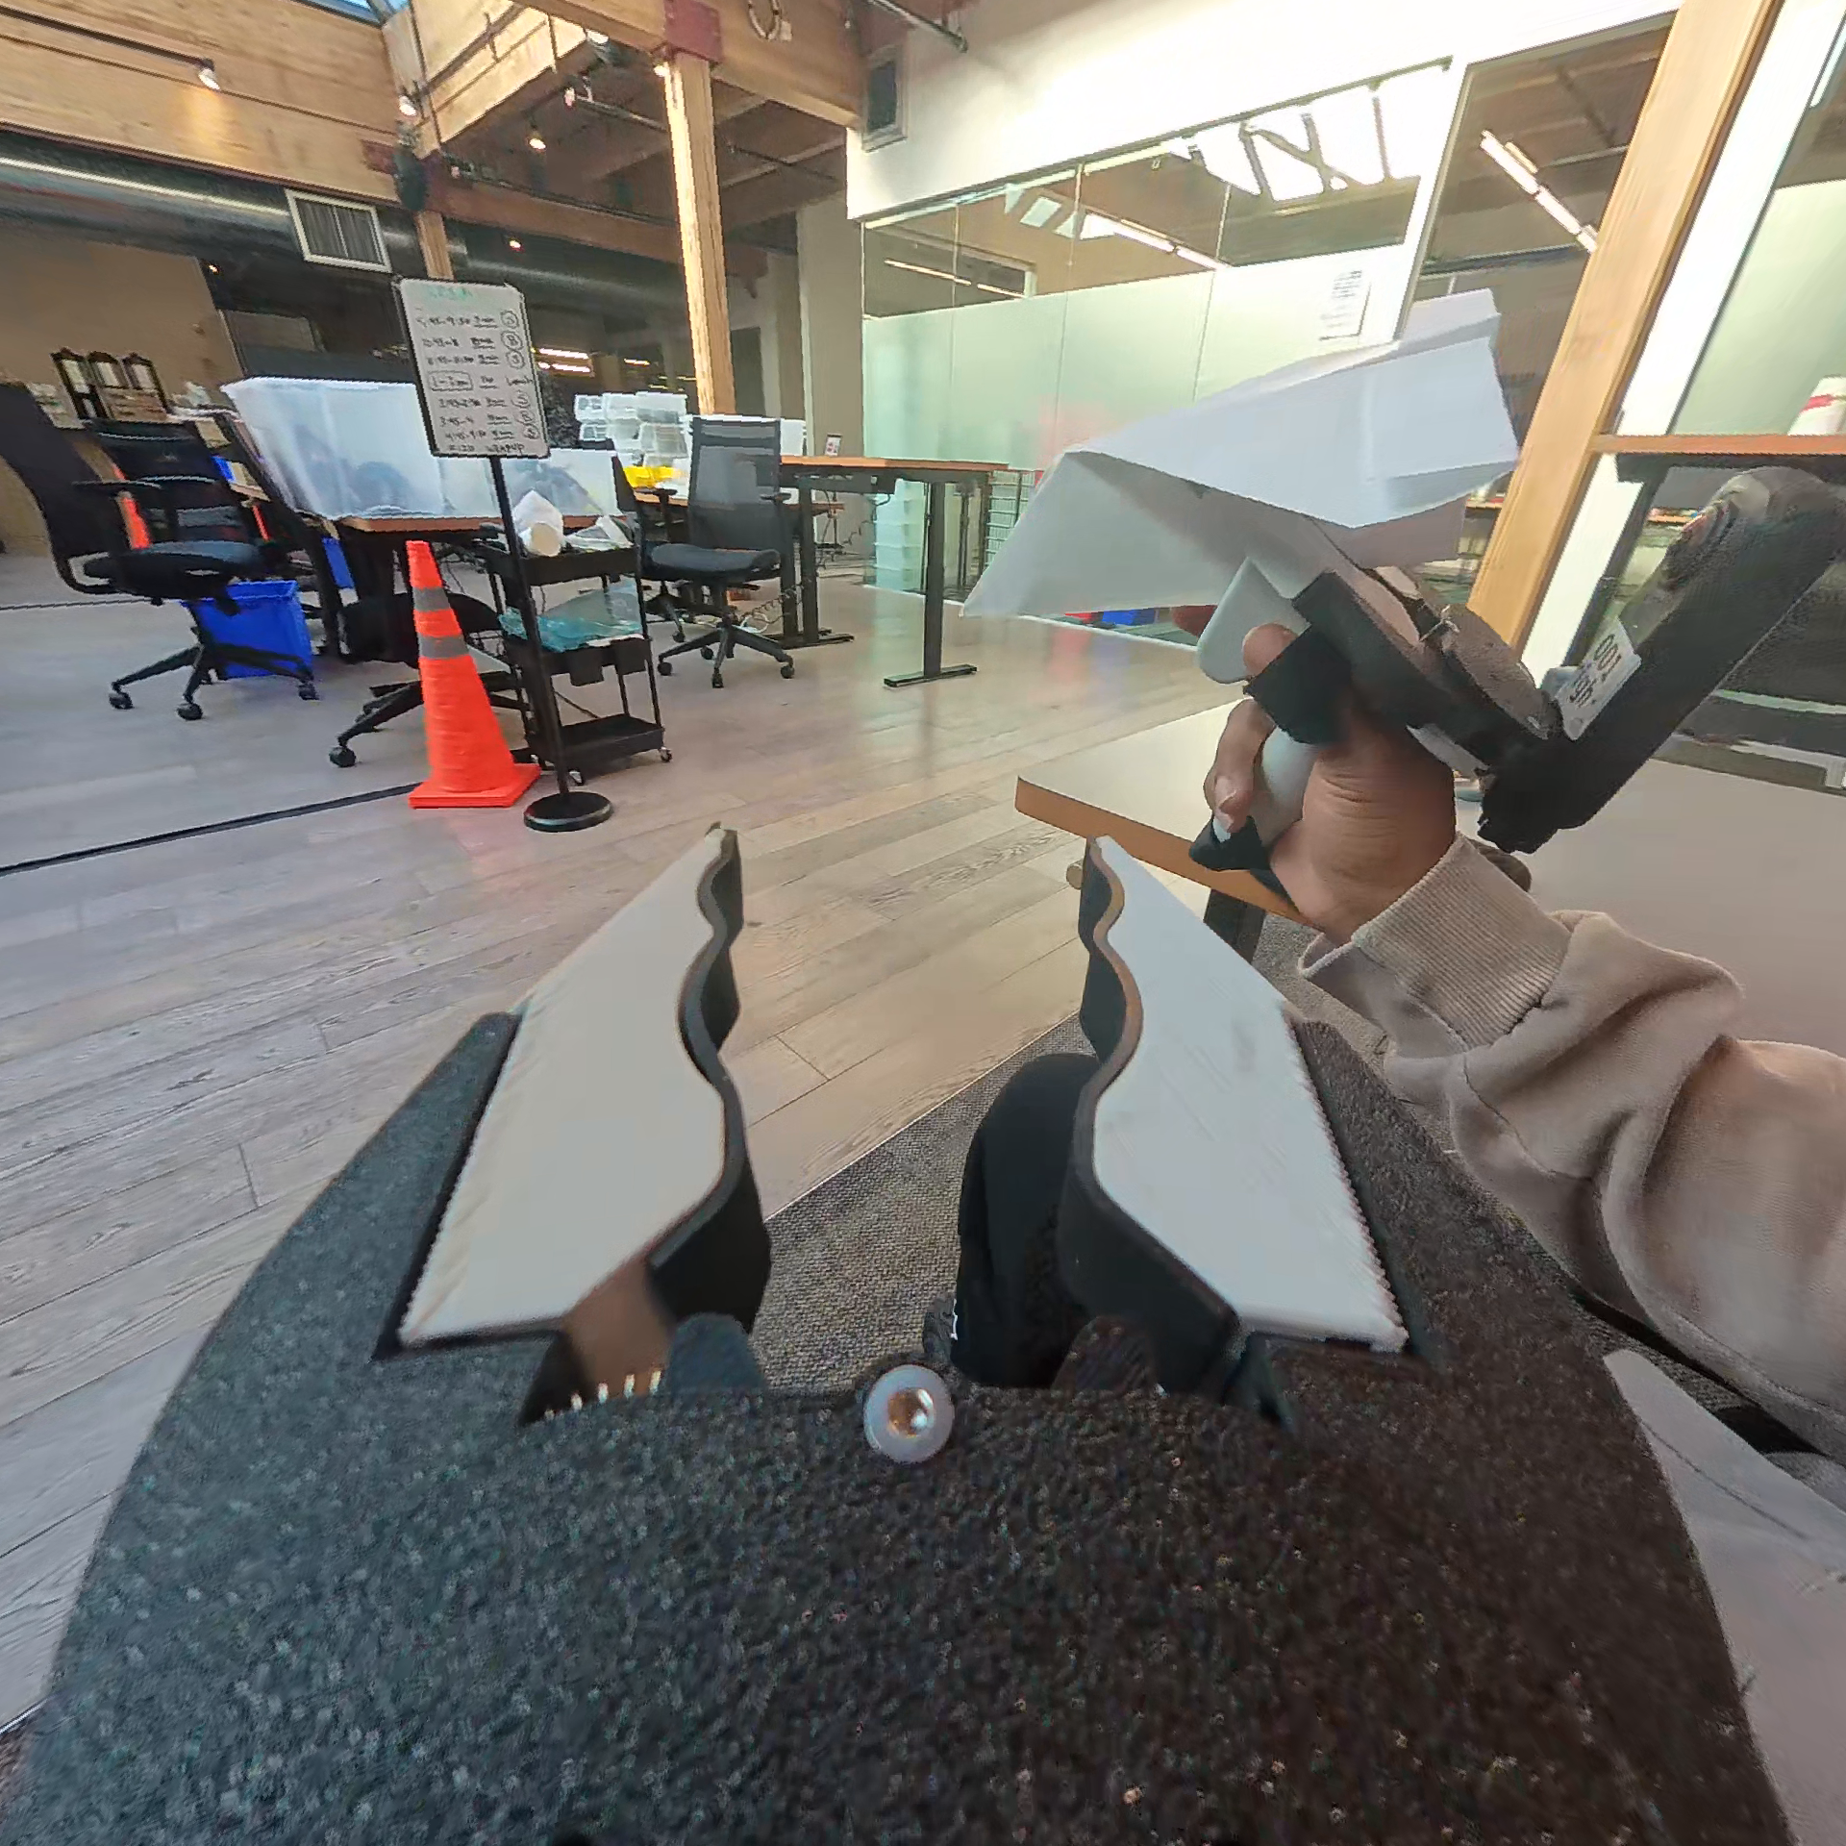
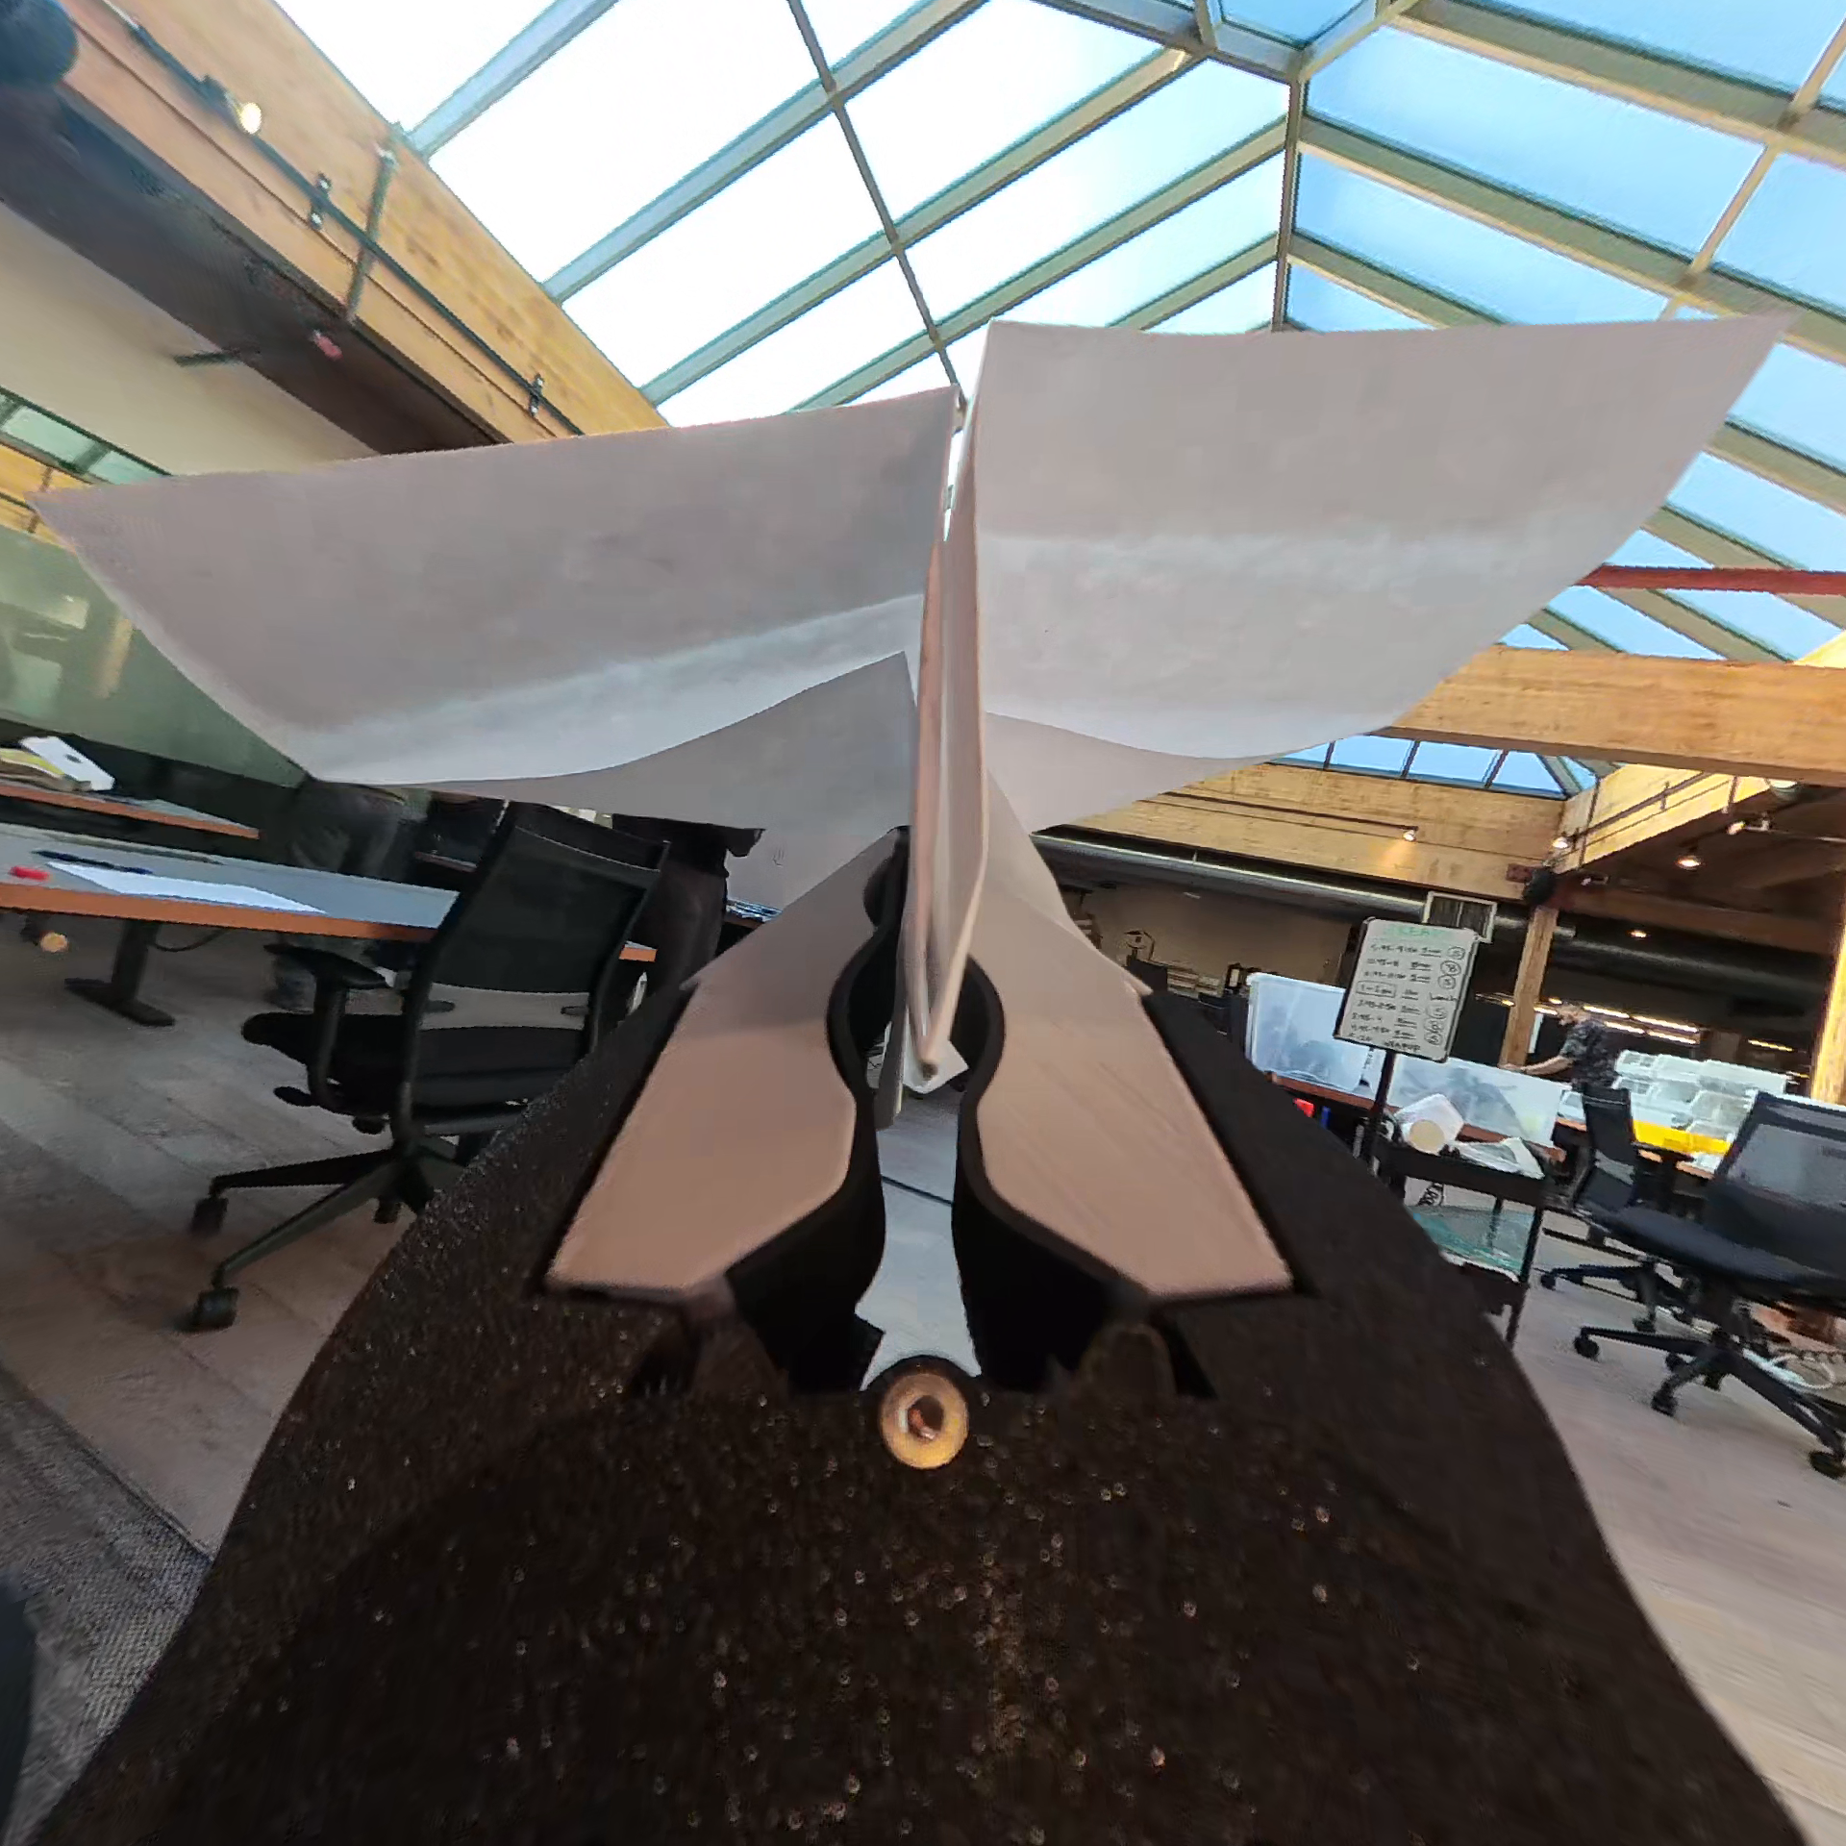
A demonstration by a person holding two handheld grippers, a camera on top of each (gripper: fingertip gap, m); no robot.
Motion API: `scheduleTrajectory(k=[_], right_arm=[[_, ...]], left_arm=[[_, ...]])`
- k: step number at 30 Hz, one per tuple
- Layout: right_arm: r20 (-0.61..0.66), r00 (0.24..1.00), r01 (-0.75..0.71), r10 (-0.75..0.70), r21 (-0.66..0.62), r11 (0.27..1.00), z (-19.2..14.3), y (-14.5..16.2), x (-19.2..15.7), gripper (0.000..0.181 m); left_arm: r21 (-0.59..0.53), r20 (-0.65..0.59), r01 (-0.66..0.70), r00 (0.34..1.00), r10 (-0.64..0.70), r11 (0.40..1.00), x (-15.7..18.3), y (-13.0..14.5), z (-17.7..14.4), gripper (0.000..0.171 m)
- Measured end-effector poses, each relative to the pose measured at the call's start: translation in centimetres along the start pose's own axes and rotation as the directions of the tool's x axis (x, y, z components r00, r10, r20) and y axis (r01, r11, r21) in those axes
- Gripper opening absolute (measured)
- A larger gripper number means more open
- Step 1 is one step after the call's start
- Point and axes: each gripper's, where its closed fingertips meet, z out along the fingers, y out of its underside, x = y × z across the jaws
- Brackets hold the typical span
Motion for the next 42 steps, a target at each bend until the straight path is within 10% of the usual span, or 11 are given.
scheduleTrajectory(k=[6, 16, 21, 30, 42], right_arm=[[-0.004, 1.000, -0.007, 0.008, 0.075, 0.997, 2.2, -4.0, -1.4, 0.000], [-0.235, 0.936, 0.346, -0.263, 0.465, 0.815, -5.2, -27.9, -1.0, 0.000], [-0.270, 0.943, 0.309, -0.197, 0.485, 0.818, -4.8, -26.6, -1.2, 0.000], [-0.213, 0.974, 0.109, -0.079, 0.134, 0.985, 8.7, -7.2, 4.1, 0.000], [-0.223, 0.962, 0.250, -0.155, 0.503, 0.827, -7.9, -27.9, -3.0, 0.000]], left_arm=[[0.046, 0.038, -0.039, 0.999, 0.038, 0.998, 0.9, -0.8, -3.4, 0.045], [0.063, 0.038, -0.043, 0.998, 0.041, 0.997, 2.6, -3.3, -2.7, 0.073], [0.051, 0.068, -0.096, 0.993, 0.093, 0.994, 3.7, -4.0, -4.5, 0.077], [-0.013, 0.123, -0.087, 0.988, 0.088, 0.996, 2.0, -3.7, -6.6, 0.083], [0.001, 0.107, -0.064, 0.992, 0.063, 0.998, 2.4, -2.7, -5.5, 0.083]])
